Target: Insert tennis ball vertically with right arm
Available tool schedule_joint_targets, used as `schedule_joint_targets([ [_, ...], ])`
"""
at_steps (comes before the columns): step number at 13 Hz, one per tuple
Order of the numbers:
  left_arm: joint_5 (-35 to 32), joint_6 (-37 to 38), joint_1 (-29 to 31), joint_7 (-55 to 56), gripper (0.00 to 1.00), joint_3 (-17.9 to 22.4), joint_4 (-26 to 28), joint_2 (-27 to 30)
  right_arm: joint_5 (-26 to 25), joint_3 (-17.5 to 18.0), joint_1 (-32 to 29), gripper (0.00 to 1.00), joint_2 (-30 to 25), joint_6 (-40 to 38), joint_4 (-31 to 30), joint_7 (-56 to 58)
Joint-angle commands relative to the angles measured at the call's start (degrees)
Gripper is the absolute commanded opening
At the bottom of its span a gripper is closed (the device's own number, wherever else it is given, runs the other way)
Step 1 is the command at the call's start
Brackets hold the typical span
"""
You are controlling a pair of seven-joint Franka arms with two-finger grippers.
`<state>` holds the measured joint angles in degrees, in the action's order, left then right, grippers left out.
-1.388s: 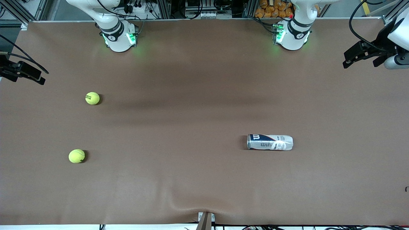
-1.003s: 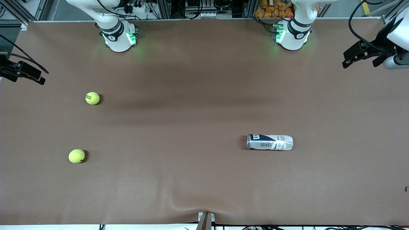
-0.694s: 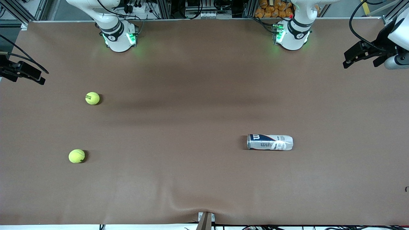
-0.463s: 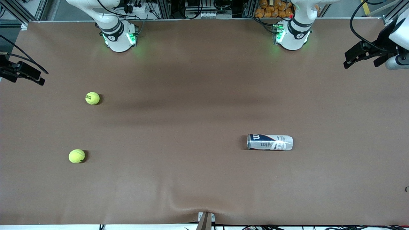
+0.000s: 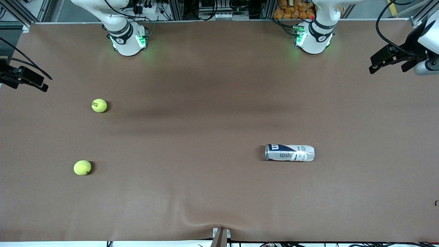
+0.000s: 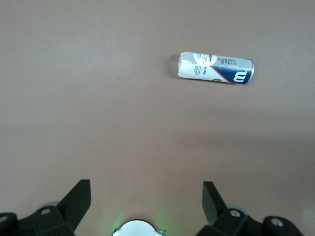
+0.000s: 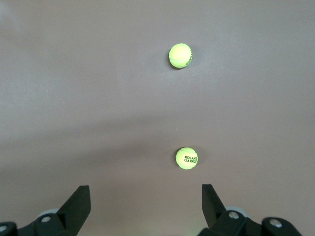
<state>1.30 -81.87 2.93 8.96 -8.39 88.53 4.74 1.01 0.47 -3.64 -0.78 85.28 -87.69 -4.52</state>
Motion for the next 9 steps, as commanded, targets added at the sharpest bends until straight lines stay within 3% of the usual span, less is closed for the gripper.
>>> schedule_joint_targets([
  [1,-0.5,0.7,0.0,-0.3,1.0,-0.1,0.0,0.4,-0.7,0.4,-0.4,1.0,0.3,0.1,0.1,0.6],
  [9,-0.5,0.4,0.1,-0.3,1.0,0.0,-0.4,-0.4,-0.7,0.4,-0.5,1.0,0.3,-0.1,-1.2,0.6],
])
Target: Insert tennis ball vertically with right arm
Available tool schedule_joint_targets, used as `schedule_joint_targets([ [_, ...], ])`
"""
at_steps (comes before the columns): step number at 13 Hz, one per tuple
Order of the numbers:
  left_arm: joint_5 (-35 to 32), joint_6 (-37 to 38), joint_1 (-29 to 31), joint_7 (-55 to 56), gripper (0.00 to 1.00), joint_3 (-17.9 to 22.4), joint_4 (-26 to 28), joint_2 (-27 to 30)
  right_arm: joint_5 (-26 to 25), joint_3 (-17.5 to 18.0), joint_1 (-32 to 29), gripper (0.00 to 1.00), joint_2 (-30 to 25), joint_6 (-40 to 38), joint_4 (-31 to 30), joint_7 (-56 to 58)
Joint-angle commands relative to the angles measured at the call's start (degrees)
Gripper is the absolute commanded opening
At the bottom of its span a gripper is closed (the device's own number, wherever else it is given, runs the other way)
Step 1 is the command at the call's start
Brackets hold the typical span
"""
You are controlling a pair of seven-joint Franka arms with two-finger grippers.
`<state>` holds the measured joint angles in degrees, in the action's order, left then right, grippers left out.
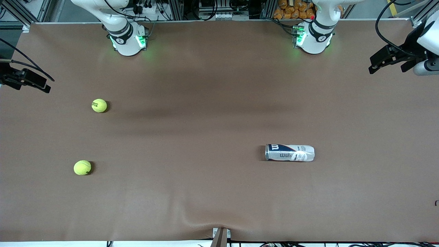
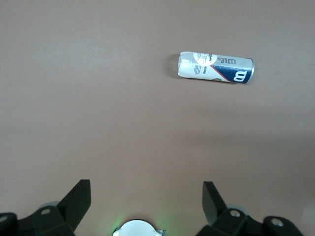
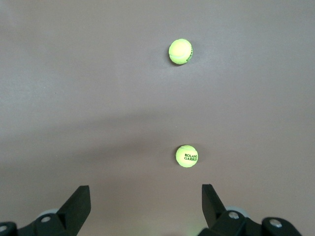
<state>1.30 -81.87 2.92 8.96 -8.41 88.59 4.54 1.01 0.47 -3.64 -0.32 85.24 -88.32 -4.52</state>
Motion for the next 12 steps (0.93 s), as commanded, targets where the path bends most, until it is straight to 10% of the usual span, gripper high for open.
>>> schedule_joint_targets([
  [1,-0.5,0.3,0.1,-0.3,1.0,0.0,-0.4,-0.3,-0.7,0.5,-0.5,1.0,-0.2,-0.1,-0.7,0.6],
  [12,-0.5,-0.4,-0.2,-0.3,1.0,-0.1,-0.4,-1.2,-0.6,0.4,-0.7,1.0,0.1,0.1,-1.9,0.6],
])
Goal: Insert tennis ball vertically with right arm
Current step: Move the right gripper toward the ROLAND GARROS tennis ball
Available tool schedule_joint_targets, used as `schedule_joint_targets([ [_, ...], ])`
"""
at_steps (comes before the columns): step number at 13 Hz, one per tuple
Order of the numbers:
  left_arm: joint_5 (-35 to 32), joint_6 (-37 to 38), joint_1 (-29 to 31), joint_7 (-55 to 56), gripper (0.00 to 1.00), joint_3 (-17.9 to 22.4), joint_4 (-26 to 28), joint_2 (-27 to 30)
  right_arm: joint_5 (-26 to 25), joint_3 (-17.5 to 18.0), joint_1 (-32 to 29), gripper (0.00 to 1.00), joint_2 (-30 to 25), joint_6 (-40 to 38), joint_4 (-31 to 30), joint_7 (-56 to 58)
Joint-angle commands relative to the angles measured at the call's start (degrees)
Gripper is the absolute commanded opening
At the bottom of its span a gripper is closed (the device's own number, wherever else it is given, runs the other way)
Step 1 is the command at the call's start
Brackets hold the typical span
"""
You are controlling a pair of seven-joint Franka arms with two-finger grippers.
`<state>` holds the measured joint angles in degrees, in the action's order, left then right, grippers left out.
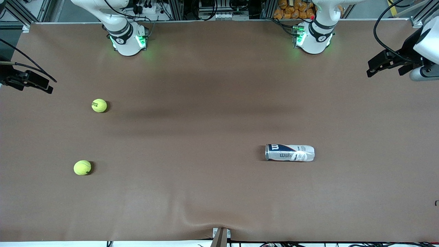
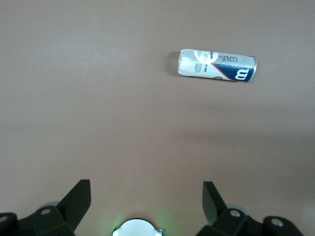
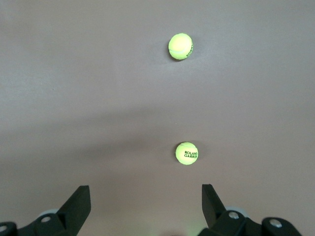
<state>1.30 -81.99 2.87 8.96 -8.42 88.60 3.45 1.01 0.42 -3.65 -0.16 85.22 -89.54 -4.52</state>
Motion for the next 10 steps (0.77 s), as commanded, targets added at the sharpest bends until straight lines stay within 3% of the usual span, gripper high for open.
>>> schedule_joint_targets([
  [1,-0.5,-0.5,-0.2,-0.3,1.0,-0.1,-0.4,-0.1,-0.7,0.5,-0.7,1.0,0.1,0.4,-0.9,0.6],
  [10,-0.4,-0.5,-0.2,-0.3,1.0,-0.5,-0.4,0.0,-0.7,0.5,-0.9,1.0,0.0,0.1,-2.7,0.5],
])
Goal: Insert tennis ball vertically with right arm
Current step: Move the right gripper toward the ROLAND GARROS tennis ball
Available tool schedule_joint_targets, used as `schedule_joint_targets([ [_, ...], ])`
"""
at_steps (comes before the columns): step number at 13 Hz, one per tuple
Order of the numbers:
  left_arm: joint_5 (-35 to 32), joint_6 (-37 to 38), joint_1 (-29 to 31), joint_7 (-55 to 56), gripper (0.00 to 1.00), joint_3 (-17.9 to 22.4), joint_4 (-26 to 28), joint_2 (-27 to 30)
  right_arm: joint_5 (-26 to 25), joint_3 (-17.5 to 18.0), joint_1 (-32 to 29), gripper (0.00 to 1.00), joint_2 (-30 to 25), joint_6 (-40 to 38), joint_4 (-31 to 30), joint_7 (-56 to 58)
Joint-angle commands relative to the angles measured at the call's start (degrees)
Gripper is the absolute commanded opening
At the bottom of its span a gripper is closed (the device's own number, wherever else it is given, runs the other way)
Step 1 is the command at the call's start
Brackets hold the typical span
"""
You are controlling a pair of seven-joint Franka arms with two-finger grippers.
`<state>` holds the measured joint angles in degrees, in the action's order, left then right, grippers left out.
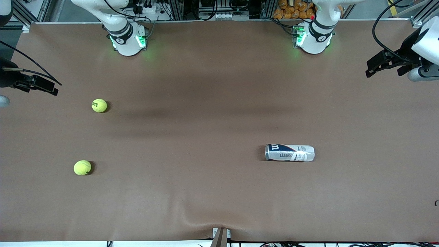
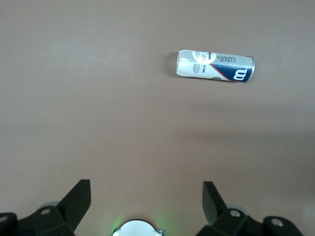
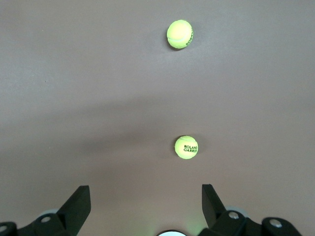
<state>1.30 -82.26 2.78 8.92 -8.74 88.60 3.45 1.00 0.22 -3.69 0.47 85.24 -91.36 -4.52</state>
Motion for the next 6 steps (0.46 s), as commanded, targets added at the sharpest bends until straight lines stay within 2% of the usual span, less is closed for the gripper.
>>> schedule_joint_targets([
  [1,-0.4,-0.2,-0.1,-0.3,1.0,-0.2,-0.4,0.1,-0.7,0.7,-0.8,1.0,-0.7,0.0,-0.9,0.5],
  [6,-0.4,0.1,-0.1,-0.4,1.0,-0.3,-0.4,0.2,-0.7,0.6,-0.9,1.0,-0.7,0.0,-2.1,0.3],
])
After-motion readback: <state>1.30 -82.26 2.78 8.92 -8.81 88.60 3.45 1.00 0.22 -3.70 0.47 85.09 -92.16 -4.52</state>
